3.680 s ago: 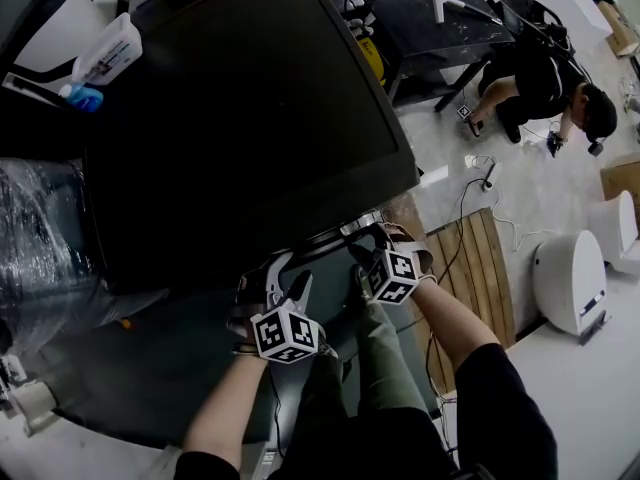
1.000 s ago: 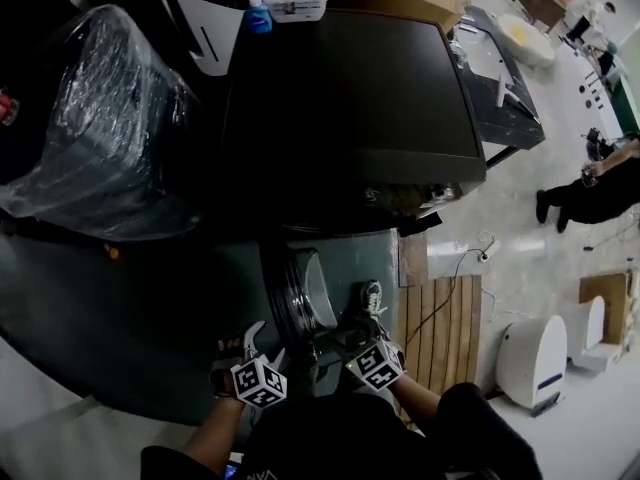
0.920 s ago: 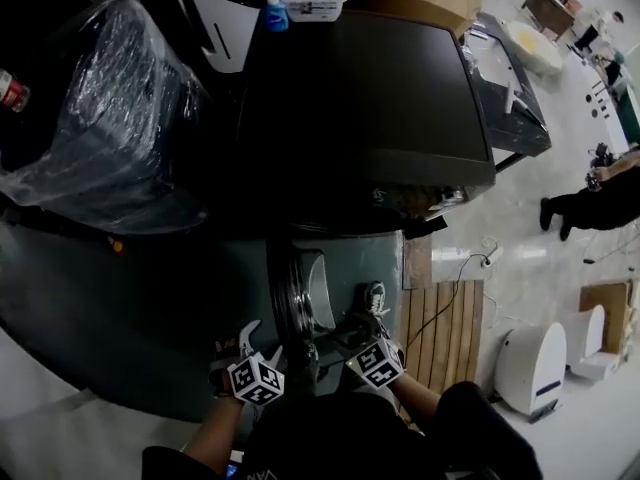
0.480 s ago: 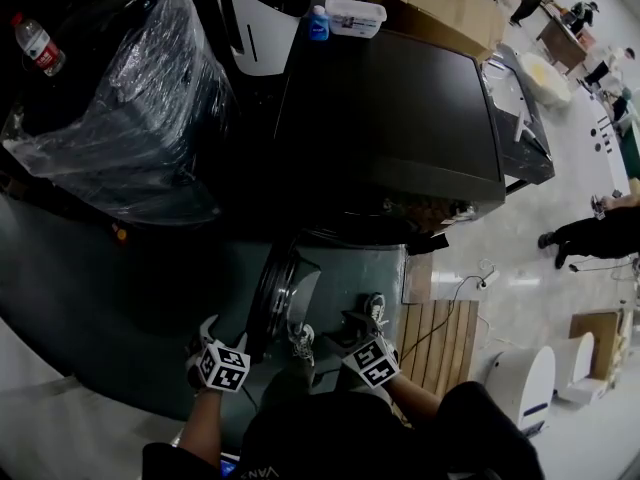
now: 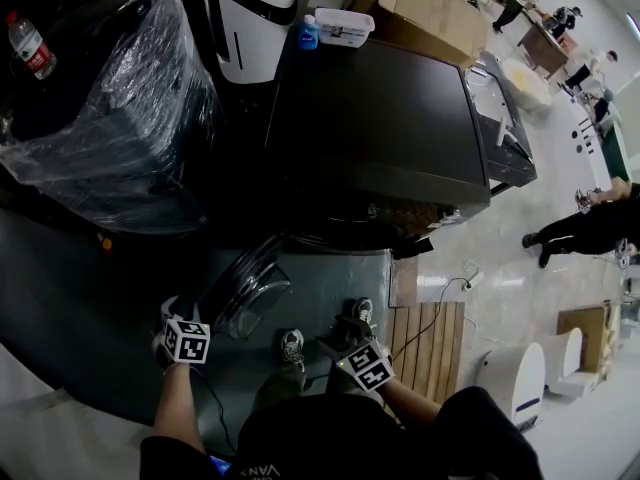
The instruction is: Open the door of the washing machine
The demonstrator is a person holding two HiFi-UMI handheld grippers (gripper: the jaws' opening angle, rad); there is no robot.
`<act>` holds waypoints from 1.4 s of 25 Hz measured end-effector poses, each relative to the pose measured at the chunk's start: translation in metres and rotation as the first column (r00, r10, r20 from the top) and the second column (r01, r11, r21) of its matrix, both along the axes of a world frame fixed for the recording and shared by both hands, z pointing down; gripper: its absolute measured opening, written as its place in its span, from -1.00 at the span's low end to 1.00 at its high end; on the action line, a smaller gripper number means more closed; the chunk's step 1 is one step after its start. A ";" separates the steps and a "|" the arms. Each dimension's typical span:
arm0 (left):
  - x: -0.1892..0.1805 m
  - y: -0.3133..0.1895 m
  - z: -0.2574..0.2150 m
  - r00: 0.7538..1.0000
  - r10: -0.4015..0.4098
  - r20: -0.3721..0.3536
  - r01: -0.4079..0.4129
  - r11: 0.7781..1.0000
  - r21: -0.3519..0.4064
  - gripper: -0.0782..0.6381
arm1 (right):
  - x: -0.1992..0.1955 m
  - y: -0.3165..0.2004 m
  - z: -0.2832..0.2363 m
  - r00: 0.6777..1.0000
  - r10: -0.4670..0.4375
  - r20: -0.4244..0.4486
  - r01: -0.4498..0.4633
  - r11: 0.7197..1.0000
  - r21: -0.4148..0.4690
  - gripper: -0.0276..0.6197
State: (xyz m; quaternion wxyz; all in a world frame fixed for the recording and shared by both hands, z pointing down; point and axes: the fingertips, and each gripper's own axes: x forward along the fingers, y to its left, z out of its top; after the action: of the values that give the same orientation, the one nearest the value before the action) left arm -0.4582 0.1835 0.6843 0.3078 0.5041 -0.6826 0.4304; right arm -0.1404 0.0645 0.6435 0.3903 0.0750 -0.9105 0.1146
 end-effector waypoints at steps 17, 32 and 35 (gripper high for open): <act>-0.076 -0.028 0.005 0.999 -0.010 0.035 0.011 0.999 -0.043 -0.50 | 0.002 -0.006 -0.009 0.999 0.028 -0.031 -0.027 0.999 0.023 -0.05; 0.002 -0.048 -0.087 0.999 -0.002 0.041 -0.009 0.967 0.254 -0.41 | -0.001 -0.013 -0.063 0.995 0.039 0.090 -0.047 0.995 0.087 -0.06; 0.036 -0.040 -0.109 0.999 -0.048 0.016 0.040 0.942 0.334 -0.41 | 0.004 -0.012 -0.080 0.991 0.008 0.135 -0.021 0.995 0.093 -0.06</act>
State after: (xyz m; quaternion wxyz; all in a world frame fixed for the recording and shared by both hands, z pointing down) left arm -0.4218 0.1436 0.5753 0.2195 0.5284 -0.7602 0.3078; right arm -0.1365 0.0526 0.5632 0.3233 0.0921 -0.9384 0.0794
